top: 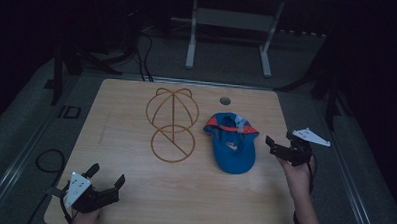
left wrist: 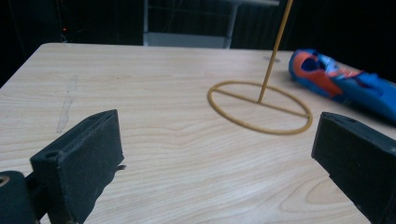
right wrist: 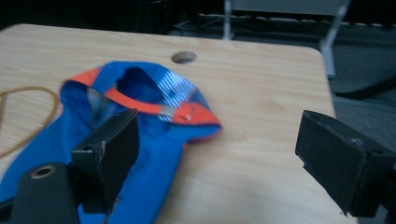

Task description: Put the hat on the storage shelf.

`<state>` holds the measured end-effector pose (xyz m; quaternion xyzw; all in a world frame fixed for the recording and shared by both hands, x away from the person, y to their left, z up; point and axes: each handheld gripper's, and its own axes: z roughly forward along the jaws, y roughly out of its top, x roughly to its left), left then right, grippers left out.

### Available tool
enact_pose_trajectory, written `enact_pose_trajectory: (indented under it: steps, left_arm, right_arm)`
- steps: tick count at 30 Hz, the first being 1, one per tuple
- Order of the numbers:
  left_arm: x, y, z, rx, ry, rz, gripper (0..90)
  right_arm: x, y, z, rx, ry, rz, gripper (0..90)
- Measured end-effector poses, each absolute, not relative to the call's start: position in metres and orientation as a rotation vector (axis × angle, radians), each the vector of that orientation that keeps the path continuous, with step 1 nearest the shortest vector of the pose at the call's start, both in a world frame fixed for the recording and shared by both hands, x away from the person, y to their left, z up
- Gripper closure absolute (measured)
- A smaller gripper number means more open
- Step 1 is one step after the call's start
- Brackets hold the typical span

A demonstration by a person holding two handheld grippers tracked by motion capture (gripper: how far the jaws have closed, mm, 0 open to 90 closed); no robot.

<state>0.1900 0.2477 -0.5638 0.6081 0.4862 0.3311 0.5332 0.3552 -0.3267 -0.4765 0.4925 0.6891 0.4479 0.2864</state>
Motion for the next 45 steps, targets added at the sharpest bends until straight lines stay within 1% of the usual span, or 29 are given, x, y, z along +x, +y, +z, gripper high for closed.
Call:
enact_pose_trajectory:
  steps: [3,4,5,7,8,9,18,20,21,25,28,35,36,42,45]
  left_arm:
    - [0.19,0.245,-0.564,1.472,1.152,0.788,2.2]
    - [0.191,0.245,-0.563,1.476,1.149,0.781,2.2]
    - [0.191,0.245,-0.563,1.48,1.147,0.776,2.2]
    - [0.19,0.244,-0.563,1.496,1.144,0.781,2.2]
    - [0.19,0.244,-0.563,1.501,1.142,0.781,2.2]
    - [0.19,0.244,-0.564,1.502,1.143,0.784,2.2]
    - [0.191,0.245,-0.565,1.496,1.147,0.782,2.2]
    - [0.191,0.245,-0.564,1.496,1.144,0.781,2.2]
    - [0.191,0.245,-0.564,1.496,1.144,0.781,2.2]
    - [0.19,0.243,-0.564,1.502,1.141,0.773,2.2]
    - [0.19,0.242,-0.564,1.509,1.131,0.766,2.2]
    - [0.19,0.241,-0.564,1.507,1.132,0.755,2.2]
    - [0.191,0.241,-0.564,1.51,1.131,0.748,2.2]
    - [0.189,0.238,-0.561,1.5,1.118,0.744,2.2]
    - [0.19,0.238,-0.562,1.52,1.113,0.737,2.2]
  right_arm:
    - [0.361,-0.324,-0.473,1.304,1.853,1.207,14.6]
    - [0.367,-0.32,-0.47,1.293,1.863,1.209,17.2]
    - [0.367,-0.32,-0.47,1.293,1.863,1.209,17.2]
    - [0.374,-0.316,-0.469,1.283,1.887,1.22,21.6]
    - [0.378,-0.314,-0.468,1.288,1.884,1.221,22.0]
    - [0.384,-0.311,-0.467,1.289,1.878,1.24,24.2]
    - [0.41,-0.292,-0.471,1.276,1.947,1.232,24.2]
    - [0.42,-0.285,-0.476,1.273,1.995,1.224,28.1]
    - [0.422,-0.282,-0.478,1.269,1.999,1.215,28.7]
    - [0.432,-0.273,-0.484,1.261,2.028,1.189,28.7]
    - [0.446,-0.264,-0.492,1.276,2.051,1.144,28.7]
    - [0.462,-0.253,-0.503,1.285,2.085,1.099,28.6]
    - [0.469,-0.25,-0.509,1.305,2.114,1.076,28.6]
    - [0.481,-0.243,-0.512,1.331,2.123,1.07,27.4]
    - [0.491,-0.235,-0.514,1.325,2.124,1.013,25.9]
